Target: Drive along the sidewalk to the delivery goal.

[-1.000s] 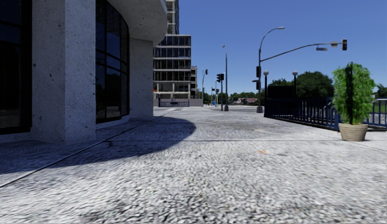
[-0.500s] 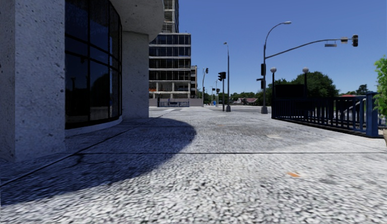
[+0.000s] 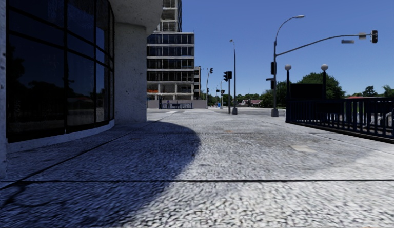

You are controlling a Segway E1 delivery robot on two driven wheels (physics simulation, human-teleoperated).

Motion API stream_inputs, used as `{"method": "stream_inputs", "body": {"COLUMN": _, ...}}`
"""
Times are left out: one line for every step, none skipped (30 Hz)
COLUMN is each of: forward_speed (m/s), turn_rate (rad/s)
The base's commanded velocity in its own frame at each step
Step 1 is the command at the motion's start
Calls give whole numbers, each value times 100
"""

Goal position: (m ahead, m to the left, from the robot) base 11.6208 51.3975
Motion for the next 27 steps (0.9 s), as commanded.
{"method": "stream_inputs", "body": {"forward_speed": 200, "turn_rate": 0}}
{"method": "stream_inputs", "body": {"forward_speed": 200, "turn_rate": 0}}
{"method": "stream_inputs", "body": {"forward_speed": 200, "turn_rate": 0}}
{"method": "stream_inputs", "body": {"forward_speed": 200, "turn_rate": 0}}
{"method": "stream_inputs", "body": {"forward_speed": 200, "turn_rate": 0}}
{"method": "stream_inputs", "body": {"forward_speed": 200, "turn_rate": 0}}
{"method": "stream_inputs", "body": {"forward_speed": 200, "turn_rate": 0}}
{"method": "stream_inputs", "body": {"forward_speed": 200, "turn_rate": 0}}
{"method": "stream_inputs", "body": {"forward_speed": 200, "turn_rate": 0}}
{"method": "stream_inputs", "body": {"forward_speed": 200, "turn_rate": 0}}
{"method": "stream_inputs", "body": {"forward_speed": 200, "turn_rate": 0}}
{"method": "stream_inputs", "body": {"forward_speed": 200, "turn_rate": 0}}
{"method": "stream_inputs", "body": {"forward_speed": 200, "turn_rate": 0}}
{"method": "stream_inputs", "body": {"forward_speed": 200, "turn_rate": 0}}
{"method": "stream_inputs", "body": {"forward_speed": 200, "turn_rate": 0}}
{"method": "stream_inputs", "body": {"forward_speed": 200, "turn_rate": 0}}
{"method": "stream_inputs", "body": {"forward_speed": 200, "turn_rate": 0}}
{"method": "stream_inputs", "body": {"forward_speed": 200, "turn_rate": 0}}
{"method": "stream_inputs", "body": {"forward_speed": 200, "turn_rate": 0}}
{"method": "stream_inputs", "body": {"forward_speed": 200, "turn_rate": 0}}
{"method": "stream_inputs", "body": {"forward_speed": 200, "turn_rate": 0}}
{"method": "stream_inputs", "body": {"forward_speed": 200, "turn_rate": 0}}
{"method": "stream_inputs", "body": {"forward_speed": 200, "turn_rate": 0}}
{"method": "stream_inputs", "body": {"forward_speed": 200, "turn_rate": 0}}
{"method": "stream_inputs", "body": {"forward_speed": 200, "turn_rate": 0}}
{"method": "stream_inputs", "body": {"forward_speed": 200, "turn_rate": 0}}
{"method": "stream_inputs", "body": {"forward_speed": 200, "turn_rate": 0}}
